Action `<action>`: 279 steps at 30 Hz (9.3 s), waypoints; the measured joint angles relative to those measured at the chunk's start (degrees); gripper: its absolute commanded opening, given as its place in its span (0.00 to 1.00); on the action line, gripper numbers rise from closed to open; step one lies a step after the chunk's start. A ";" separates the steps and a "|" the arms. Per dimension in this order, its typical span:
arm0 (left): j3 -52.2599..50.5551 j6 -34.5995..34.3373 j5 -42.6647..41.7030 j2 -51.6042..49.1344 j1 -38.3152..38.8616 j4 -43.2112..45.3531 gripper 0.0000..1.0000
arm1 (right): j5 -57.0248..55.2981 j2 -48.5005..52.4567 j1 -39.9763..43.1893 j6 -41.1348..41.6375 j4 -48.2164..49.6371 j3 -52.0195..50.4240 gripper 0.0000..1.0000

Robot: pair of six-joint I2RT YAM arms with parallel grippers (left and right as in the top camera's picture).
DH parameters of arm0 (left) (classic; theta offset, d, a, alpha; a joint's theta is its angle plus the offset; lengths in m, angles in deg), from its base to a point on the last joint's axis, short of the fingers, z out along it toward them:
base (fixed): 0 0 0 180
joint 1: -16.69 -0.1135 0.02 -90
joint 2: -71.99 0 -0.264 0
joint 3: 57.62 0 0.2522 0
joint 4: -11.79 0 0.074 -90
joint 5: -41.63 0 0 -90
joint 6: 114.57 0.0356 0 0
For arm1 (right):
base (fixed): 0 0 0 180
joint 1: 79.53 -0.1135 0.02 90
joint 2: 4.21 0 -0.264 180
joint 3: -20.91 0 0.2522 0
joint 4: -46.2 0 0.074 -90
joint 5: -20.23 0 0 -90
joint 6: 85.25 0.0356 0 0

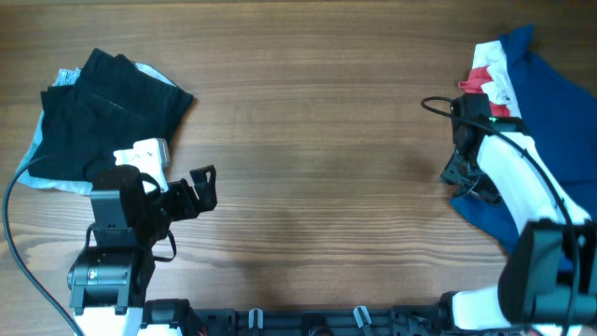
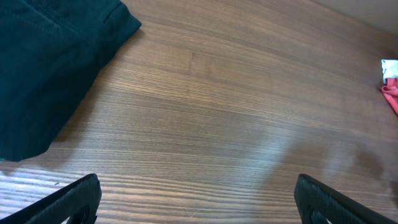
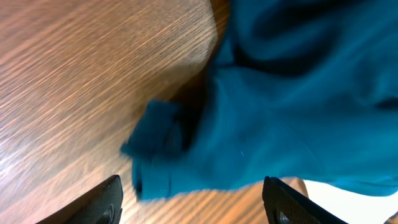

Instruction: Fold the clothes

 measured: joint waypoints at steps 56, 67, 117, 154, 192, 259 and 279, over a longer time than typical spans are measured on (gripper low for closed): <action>0.09 -0.02 -0.20 -0.09 0.00 -0.61 1.00 | 33.51 -0.81 -45.22 -11.15 43.69 8.48 0.93; 0.17 -4.81 -3.91 -4.57 2.16 -0.52 1.00 | 14.86 -27.32 -26.23 -10.91 12.66 8.74 1.00; 8.98 -19.37 -3.39 -29.35 -1.49 -4.02 1.00 | 12.48 -30.21 -6.95 -11.19 -10.03 8.92 0.99; 8.83 -21.16 -9.60 -46.56 36.26 3.06 0.96 | 25.49 -21.88 -30.25 12.13 9.01 -21.42 0.83; 10.82 -21.35 2.69 -57.00 36.22 9.64 0.15 | 14.29 -30.71 -20.70 21.97 -8.15 -8.68 0.04; 12.00 -21.35 -0.37 -57.20 36.48 6.73 0.51 | 15.85 3.61 24.41 -12.81 16.46 34.32 0.11; 12.09 -21.33 -0.98 -57.20 36.48 6.71 0.55 | 30.60 3.87 21.14 -21.79 7.76 27.47 0.07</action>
